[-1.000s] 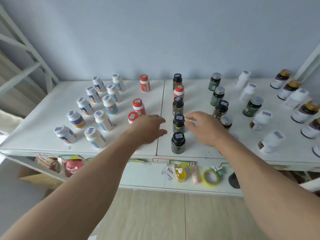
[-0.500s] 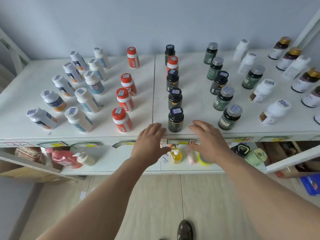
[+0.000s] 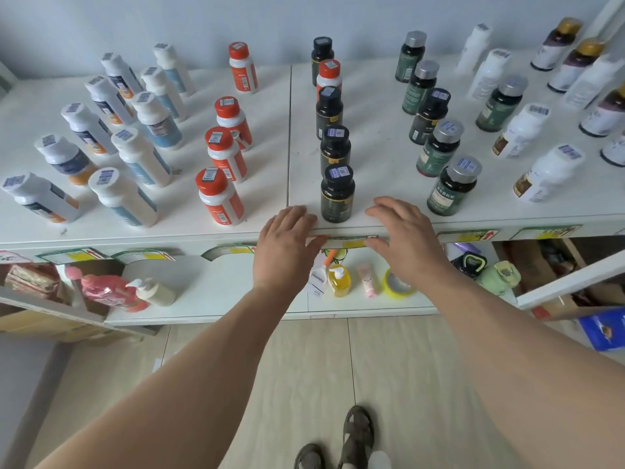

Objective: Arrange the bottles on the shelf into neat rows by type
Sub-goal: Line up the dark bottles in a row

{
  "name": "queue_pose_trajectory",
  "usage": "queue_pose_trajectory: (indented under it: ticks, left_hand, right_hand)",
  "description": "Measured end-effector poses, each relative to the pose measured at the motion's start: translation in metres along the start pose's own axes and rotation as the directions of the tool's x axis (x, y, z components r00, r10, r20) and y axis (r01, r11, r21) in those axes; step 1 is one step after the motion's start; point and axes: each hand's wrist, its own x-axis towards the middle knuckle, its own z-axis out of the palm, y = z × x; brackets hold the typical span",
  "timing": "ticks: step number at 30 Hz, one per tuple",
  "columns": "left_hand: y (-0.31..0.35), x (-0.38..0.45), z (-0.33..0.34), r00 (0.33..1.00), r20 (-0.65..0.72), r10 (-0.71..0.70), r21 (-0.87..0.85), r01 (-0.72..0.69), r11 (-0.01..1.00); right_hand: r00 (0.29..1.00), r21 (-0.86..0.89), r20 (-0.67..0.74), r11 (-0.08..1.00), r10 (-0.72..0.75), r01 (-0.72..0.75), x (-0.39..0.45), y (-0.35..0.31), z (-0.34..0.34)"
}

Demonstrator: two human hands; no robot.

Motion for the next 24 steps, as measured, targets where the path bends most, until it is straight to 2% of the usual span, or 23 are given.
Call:
queue_pose_trajectory:
  ticks: [6, 10, 13, 15, 17, 20, 24]
  left_hand:
    - [0.009, 0.004, -0.016, 0.982, 0.174, -0.076, 0.013, 0.075, 0.997]
    - [0.022, 0.016, -0.04, 0.938, 0.287, -0.193, -0.036, 0.212, 0.977]
    - [0.031, 0.026, -0.053, 0.899, 0.345, -0.27, -0.089, 0.317, 0.944]
    - [0.035, 0.031, -0.056, 0.879, 0.389, -0.277, -0.115, 0.345, 0.932]
    - [0.037, 0.035, -0.057, 0.857, 0.429, -0.285, -0.149, 0.378, 0.913]
    - [0.038, 0.039, -0.06, 0.841, 0.463, -0.278, -0.155, 0.386, 0.91]
    - [0.038, 0.047, -0.072, 0.828, 0.496, -0.262, -0.181, 0.394, 0.901]
  right_hand:
    - [0.993, 0.035, 0.114, 0.998, 0.04, -0.044, 0.001, -0.007, -0.01]
    - [0.977, 0.216, 0.187, 0.966, 0.105, -0.145, 0.01, -0.017, -0.037]
    - [0.987, 0.326, 0.154, 0.94, 0.05, -0.098, 0.025, -0.031, -0.064]
    - [0.982, 0.368, 0.186, 0.928, -0.017, -0.054, 0.04, -0.043, -0.078]
    - [0.962, 0.366, 0.263, 0.93, -0.076, -0.026, 0.054, -0.052, -0.083]
    - [0.927, 0.331, 0.367, 0.943, -0.083, -0.047, 0.067, -0.059, -0.079]
    - [0.929, 0.326, 0.368, 0.942, -0.046, -0.083, 0.069, -0.065, -0.086]
